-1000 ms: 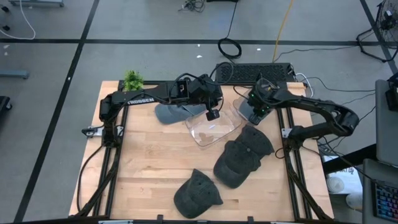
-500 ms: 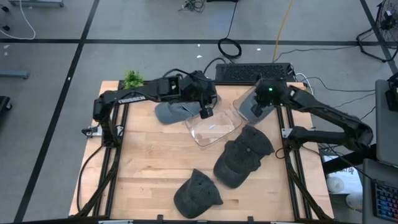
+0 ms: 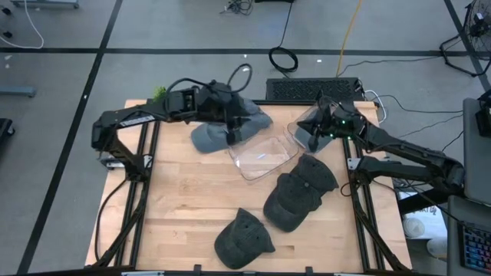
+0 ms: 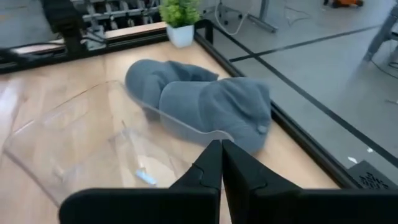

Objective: Pick & Place hat
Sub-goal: Stack the left gray cap on top of the gray cap in the right transparent bin

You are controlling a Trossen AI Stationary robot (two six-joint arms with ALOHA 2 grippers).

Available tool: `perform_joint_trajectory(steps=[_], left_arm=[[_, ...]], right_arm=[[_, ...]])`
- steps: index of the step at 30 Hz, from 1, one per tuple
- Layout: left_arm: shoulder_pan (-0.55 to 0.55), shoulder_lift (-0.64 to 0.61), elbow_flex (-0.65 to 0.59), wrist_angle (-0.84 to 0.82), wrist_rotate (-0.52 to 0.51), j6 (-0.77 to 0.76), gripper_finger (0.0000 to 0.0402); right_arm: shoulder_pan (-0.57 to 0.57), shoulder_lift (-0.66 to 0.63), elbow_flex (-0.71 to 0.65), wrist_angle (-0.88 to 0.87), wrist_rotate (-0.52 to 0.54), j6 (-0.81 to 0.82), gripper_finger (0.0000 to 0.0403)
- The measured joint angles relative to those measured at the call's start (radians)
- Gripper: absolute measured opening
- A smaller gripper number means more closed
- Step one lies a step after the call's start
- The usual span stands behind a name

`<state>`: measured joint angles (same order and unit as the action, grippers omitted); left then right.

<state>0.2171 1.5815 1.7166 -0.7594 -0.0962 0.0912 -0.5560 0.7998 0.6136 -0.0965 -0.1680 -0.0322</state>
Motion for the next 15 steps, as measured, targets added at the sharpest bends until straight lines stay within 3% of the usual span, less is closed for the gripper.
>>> perform_joint_trajectory(steps=[5, 12, 15], left_arm=[[0.084, -0.065, -0.152, -0.191, -0.006, -0.158, 0.0079], [0.13, -0.08, -0.289, -0.407, -0.122, -0.34, 0.0079], [0.156, -0.079, -0.39, -0.445, -0.114, -0.455, 0.0081]], right_arm=[[0.046, -0.017, 0.0, 0.034, -0.071, 0.007, 0.0], [0.093, -0.016, -0.019, 0.098, -0.072, 0.017, 0.0028], [0.1, -0.015, -0.057, 0.156, -0.072, 0.023, 0.0045]])
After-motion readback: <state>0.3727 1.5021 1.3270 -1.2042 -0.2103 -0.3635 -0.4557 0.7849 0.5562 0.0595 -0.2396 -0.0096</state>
